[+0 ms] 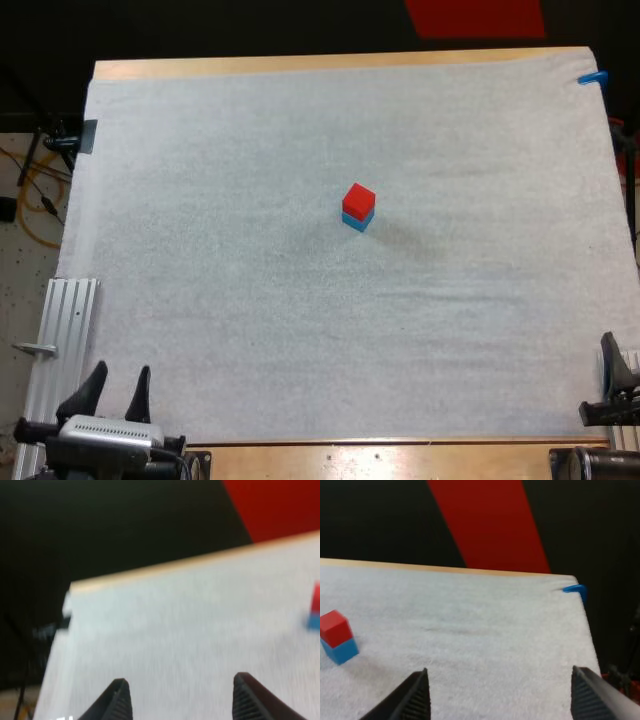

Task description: Stack red cube on blue cube

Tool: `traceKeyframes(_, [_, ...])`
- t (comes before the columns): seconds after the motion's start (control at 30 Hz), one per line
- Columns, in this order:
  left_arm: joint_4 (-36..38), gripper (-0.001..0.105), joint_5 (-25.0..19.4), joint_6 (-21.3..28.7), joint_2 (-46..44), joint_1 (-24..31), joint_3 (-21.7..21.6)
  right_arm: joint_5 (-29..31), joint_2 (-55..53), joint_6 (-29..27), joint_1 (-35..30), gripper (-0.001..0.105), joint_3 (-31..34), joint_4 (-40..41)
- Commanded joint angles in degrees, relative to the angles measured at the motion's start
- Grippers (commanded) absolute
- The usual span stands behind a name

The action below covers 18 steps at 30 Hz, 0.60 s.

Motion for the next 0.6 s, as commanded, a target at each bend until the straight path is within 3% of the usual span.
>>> traceKeyframes(0.0, [1.5, 0.045, -1.4, -0.4, -8.1, 0.2, -0.2, -1.1, -3.0, -0.2, 0.1, 0.059, 0.1, 2.1])
traceKeyframes(0.23, [-2.6, 0.045, -1.4, -0.5, -8.1, 0.3, 1.6, -4.9, -2.6, -0.7, 0.1, 0.059, 1.5, 0.8])
traceKeyframes(0.4, [-9.7, 0.045, -1.4, -0.5, -8.0, 0.3, 5.8, -4.9, -2.5, -0.6, 0.1, 0.059, 3.9, -1.9])
traceKeyframes(0.57, [-11.8, 0.045, -1.4, -0.7, -8.0, 0.3, 10.3, -4.9, -2.5, -0.5, 0.1, 0.059, 6.2, -1.7])
